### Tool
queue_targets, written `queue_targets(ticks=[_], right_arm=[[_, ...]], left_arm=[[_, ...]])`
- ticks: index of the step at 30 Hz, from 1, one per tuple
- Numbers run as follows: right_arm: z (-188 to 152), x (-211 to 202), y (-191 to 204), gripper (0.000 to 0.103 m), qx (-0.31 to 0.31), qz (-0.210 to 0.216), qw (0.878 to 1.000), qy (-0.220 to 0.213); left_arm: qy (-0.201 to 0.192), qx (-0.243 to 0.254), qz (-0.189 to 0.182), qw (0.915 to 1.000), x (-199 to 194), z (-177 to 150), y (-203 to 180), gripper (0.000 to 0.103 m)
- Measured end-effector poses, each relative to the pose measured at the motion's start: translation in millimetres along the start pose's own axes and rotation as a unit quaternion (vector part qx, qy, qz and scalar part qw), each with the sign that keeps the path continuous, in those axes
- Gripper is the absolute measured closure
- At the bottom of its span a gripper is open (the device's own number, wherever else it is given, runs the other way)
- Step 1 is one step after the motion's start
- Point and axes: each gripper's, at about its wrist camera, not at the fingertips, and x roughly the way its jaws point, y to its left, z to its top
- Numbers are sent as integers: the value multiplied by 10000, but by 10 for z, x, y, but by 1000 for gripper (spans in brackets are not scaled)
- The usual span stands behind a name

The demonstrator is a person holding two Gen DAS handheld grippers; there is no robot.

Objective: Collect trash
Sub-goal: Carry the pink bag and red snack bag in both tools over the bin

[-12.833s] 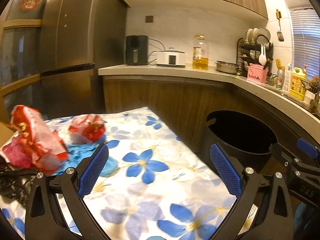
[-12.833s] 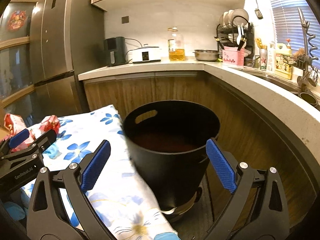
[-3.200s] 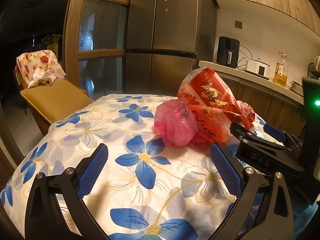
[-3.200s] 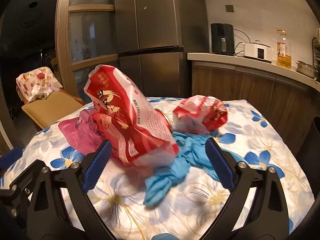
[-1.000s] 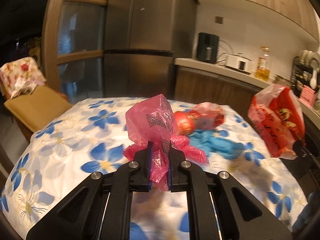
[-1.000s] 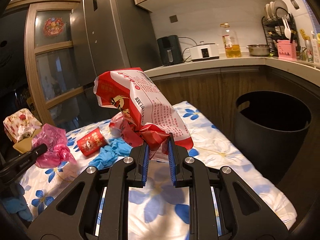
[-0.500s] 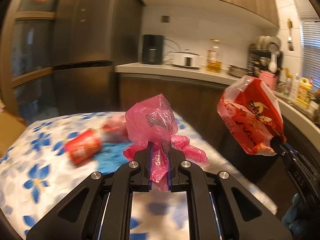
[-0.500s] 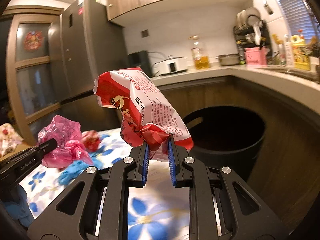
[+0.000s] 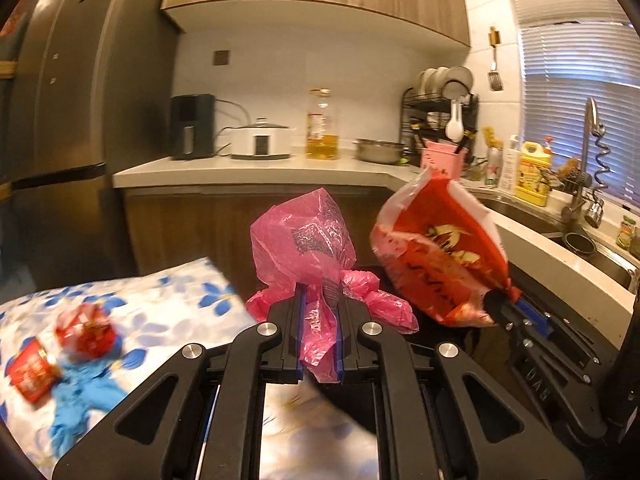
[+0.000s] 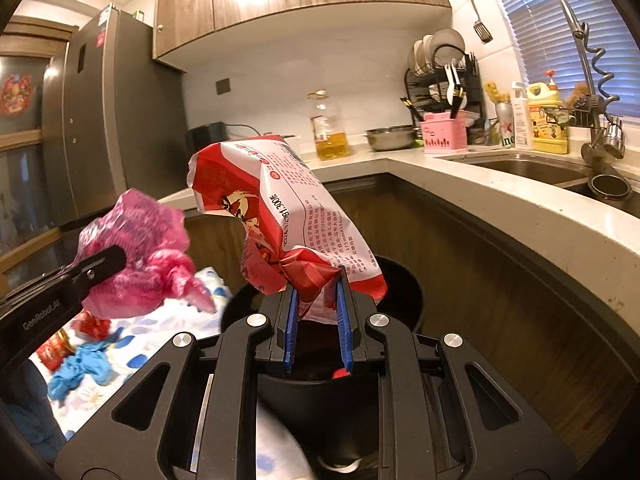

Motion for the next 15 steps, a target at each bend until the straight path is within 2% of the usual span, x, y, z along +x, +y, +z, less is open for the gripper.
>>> queue_targets(ticks=[4,15], right_arm=[[11,75,-97,86,-32,-109,9999,29],[1,280,-235,85,30,-199,9996,194]], left_arm=[[52,59,-263,9996,192,-14,-141,92],[369,179,-414,9983,548,-134,-301,92]])
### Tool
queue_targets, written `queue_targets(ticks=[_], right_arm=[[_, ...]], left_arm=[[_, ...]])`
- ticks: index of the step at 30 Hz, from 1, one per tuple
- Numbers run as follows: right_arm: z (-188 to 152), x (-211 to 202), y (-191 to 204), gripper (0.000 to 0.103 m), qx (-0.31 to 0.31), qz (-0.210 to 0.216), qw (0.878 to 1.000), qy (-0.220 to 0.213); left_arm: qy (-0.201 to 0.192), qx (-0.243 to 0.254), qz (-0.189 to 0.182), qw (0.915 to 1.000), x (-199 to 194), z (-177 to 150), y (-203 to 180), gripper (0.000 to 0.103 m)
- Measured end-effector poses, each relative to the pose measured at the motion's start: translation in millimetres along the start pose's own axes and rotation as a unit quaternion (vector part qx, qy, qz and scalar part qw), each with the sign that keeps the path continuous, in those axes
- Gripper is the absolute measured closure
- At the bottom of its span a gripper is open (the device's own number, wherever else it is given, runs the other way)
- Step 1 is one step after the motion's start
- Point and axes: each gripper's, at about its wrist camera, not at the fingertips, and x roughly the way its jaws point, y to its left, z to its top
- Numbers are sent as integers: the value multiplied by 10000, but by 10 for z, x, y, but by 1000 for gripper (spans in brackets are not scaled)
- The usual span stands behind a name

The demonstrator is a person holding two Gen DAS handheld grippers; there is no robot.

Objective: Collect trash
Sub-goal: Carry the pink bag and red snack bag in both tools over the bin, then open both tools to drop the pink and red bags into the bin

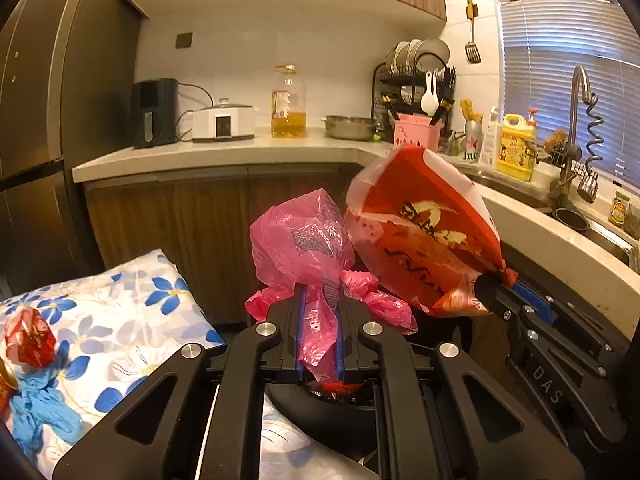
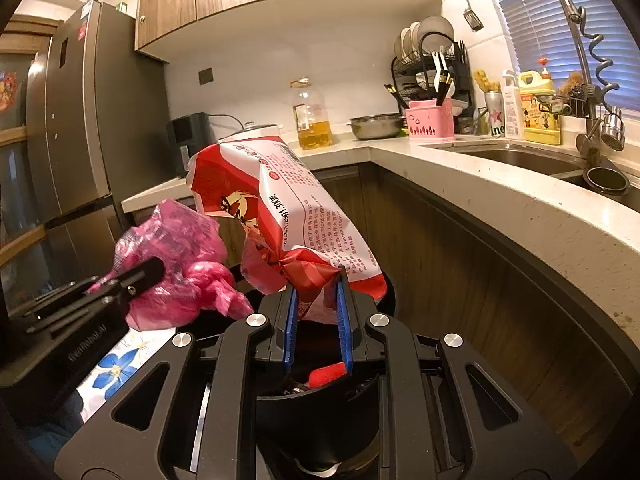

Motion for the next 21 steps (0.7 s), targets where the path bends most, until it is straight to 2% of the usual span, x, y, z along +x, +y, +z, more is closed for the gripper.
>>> queue_targets(ticks=[17,21], right_arm=[[-19,175,-60,82,-18,-41,9998,193],[-46,207,-72,72,-20,-33,9997,251]], left_arm=[[270,38,-23,9996,186,-85,-25,90],[296,44,9,9996,194,-116,-12,73]])
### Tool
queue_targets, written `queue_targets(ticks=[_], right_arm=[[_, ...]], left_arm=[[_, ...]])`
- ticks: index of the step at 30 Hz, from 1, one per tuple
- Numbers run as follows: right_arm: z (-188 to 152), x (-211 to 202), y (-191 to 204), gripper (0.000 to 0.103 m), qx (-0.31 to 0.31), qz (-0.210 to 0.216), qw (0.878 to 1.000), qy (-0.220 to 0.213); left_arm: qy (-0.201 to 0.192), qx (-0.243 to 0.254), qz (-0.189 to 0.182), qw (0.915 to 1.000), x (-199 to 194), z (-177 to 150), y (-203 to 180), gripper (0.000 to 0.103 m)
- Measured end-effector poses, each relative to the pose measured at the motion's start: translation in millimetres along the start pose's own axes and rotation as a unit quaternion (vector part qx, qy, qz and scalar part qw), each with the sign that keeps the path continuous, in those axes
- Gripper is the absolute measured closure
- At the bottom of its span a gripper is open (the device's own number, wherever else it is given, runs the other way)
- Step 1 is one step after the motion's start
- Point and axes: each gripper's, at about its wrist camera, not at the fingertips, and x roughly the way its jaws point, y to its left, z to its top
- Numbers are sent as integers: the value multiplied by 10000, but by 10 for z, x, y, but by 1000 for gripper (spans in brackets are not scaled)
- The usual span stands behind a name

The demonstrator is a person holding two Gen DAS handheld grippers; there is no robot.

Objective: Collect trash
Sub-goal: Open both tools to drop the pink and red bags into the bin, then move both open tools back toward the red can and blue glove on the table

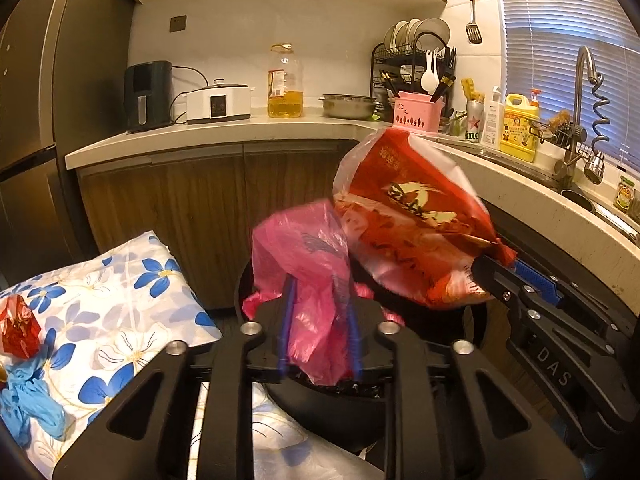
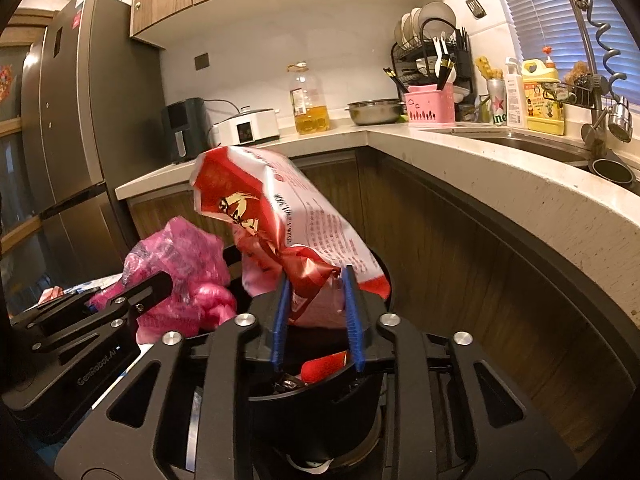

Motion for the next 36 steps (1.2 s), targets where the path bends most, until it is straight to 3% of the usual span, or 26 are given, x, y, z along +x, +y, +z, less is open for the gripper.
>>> queue_targets(ticks=[6,10,17,19,24,36], right_arm=[[-21,8,-26,52,54,-34,10000,25],[-33,-1,-46,41,85,-41,9999,51],[-47,-38,-36,29,70,-68,9999,63],[-57,-60,-19,27,47,-63,10000,59],[-104,-111,58,15,-42,-50,9999,120],[-213,-428,395,5,-264,10,9995,180]], left_arm=[[-123,-148,29,9998,-106,-20,95,33],[-216,-163,201,9994,-206,-38,150,20],[-312,-356,578,9972,-398,-88,317,13],[-326,-391,661,9965,-450,-105,346,6],[-415,-379,957,9938,-633,-192,410,6],[-328,-344,1424,9887,-1082,-464,591,6]])
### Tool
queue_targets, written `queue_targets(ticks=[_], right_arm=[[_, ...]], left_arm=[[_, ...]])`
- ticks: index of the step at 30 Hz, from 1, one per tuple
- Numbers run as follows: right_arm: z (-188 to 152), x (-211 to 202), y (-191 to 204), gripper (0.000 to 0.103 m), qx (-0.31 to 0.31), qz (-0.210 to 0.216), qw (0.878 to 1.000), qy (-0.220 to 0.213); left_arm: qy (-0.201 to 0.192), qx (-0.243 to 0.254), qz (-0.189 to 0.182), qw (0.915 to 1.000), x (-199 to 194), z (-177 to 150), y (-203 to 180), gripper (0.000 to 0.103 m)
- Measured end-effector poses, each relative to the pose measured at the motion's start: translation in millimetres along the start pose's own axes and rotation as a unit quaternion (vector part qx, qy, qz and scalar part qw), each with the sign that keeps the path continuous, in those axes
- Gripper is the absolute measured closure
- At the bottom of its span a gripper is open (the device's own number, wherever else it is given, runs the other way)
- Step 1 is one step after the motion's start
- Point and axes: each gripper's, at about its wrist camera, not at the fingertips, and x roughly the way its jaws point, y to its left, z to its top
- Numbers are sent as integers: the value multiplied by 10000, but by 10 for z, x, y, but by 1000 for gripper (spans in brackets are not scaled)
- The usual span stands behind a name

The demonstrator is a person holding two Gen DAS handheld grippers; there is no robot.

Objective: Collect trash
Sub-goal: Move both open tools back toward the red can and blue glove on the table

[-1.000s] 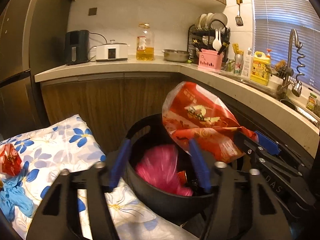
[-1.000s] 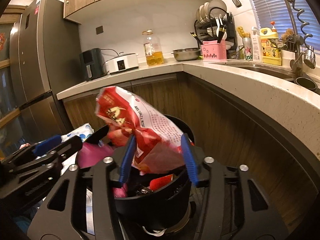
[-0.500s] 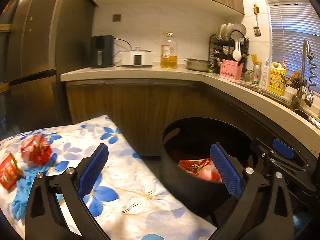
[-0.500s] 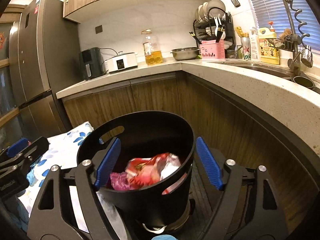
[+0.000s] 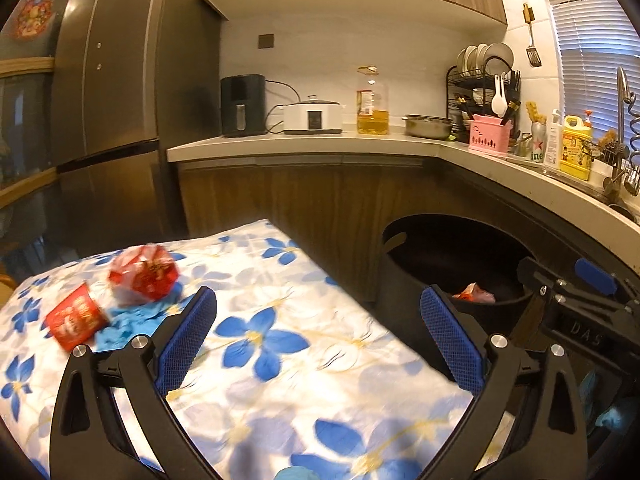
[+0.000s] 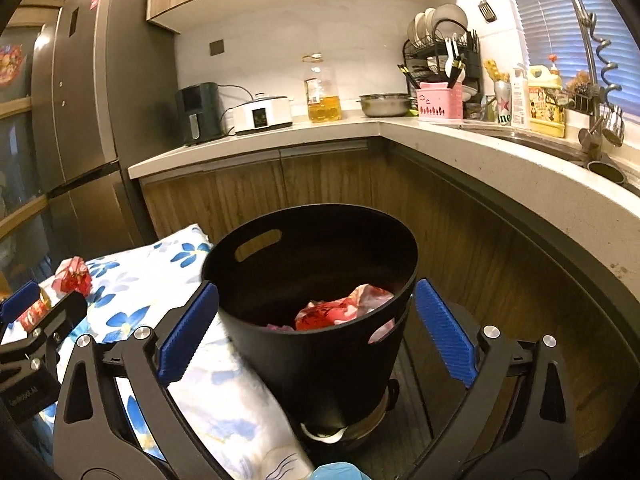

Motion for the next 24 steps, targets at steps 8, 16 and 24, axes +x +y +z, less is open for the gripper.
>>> queue_targets(ticks=[8,16,24], right_arm=[[-77,-303,324,5,-120,185,9997,-64],[-269,-421,861,5,-461,609,9971,10],[-391,-402,1375,5,-770,1060,9913,93]], left_arm=[[-37,-202,223,9995,-312,-136,296,6],[-134,-348,641,9972,-600,-284,681,6],[-50,-647,1124,9915,-696,-400,1177,6]])
